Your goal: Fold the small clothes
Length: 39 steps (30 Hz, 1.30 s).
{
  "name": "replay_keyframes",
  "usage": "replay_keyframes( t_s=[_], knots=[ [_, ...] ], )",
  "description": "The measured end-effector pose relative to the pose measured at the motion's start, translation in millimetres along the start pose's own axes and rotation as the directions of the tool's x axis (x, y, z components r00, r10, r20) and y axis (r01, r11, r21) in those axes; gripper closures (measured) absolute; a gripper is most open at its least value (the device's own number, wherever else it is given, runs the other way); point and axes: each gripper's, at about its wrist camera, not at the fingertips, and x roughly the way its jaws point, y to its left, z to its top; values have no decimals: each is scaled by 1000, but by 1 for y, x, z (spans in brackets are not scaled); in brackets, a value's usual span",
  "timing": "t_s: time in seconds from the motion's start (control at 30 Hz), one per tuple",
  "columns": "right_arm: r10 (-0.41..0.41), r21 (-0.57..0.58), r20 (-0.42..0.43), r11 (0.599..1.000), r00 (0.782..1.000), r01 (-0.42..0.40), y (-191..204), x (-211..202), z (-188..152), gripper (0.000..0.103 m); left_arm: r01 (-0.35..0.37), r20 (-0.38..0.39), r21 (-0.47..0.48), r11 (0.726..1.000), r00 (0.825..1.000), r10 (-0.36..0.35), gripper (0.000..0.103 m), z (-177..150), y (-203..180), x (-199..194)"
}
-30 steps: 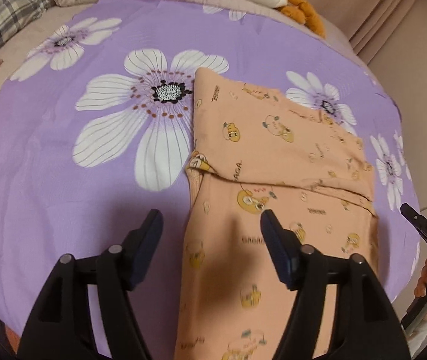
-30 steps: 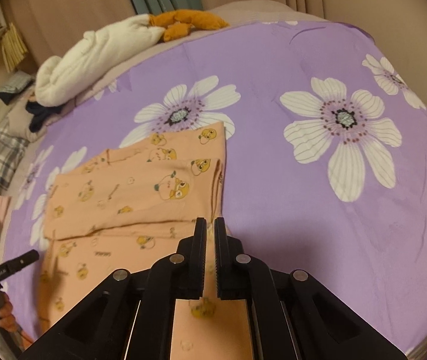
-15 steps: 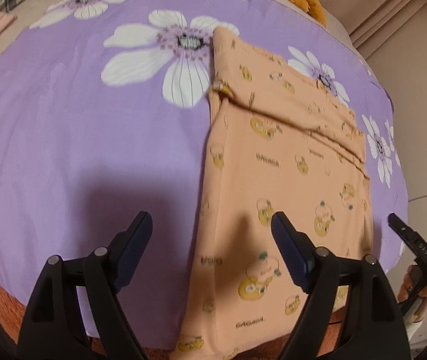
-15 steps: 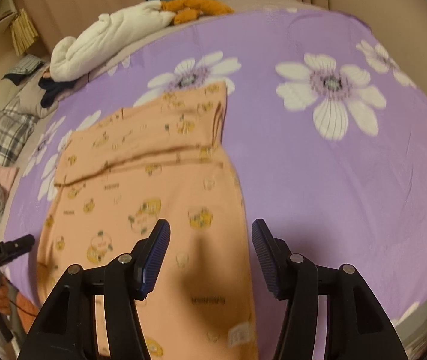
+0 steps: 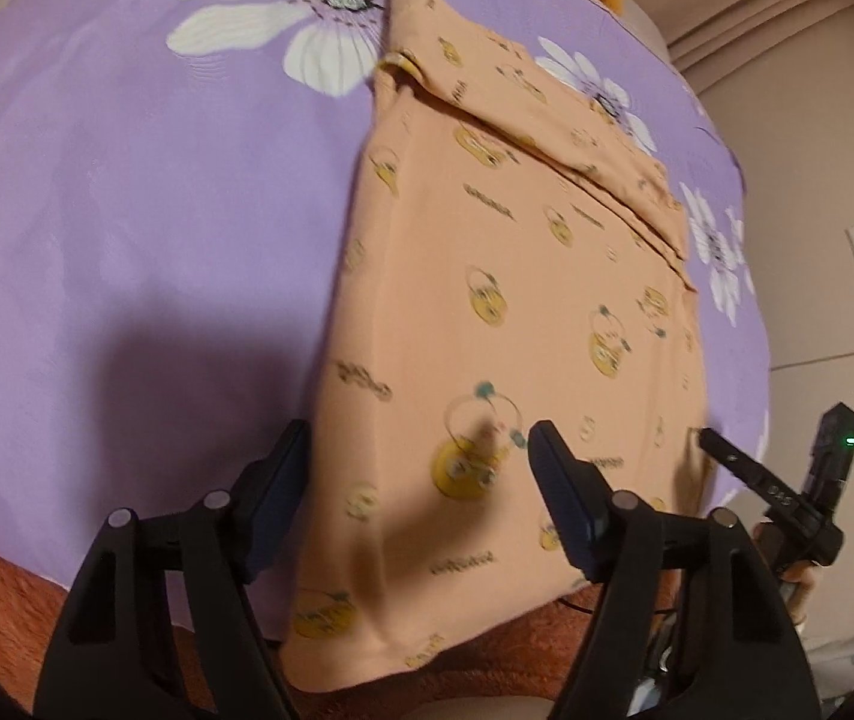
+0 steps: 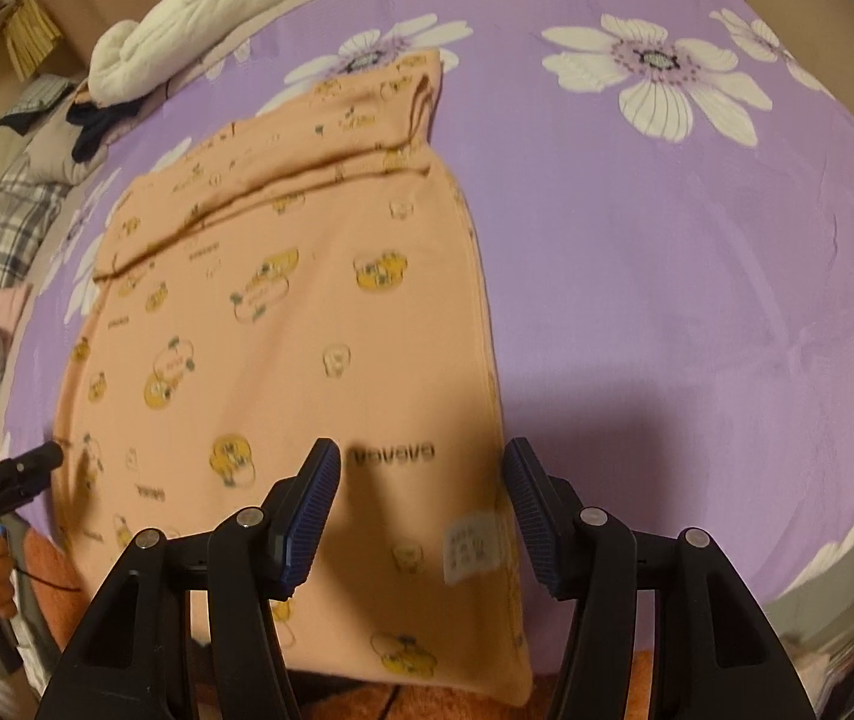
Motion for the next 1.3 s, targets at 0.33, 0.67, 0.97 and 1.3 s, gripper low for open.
replay_keyframes(
  t_s=[0.33, 0.67, 0.97, 1.3],
  knots=[
    [-33, -41, 26, 999, 999, 34, 15, 13, -1, 56, 4, 7, 43, 999, 1000, -5, 93, -3, -12, 20],
    [82, -25, 81, 996, 993, -80, 10, -11, 12, 97, 41, 76, 34, 999, 996, -43, 97, 1, -25, -9],
    [139, -40, 251, 990, 958, -134, 20, -48, 54, 97, 46, 243, 119, 992, 967, -74, 97, 37, -50, -51],
    [114, -22, 303, 993, 946, -113, 26, -27, 97, 97, 14, 280, 103, 995, 959, -43, 96, 85, -46, -33]
  ],
)
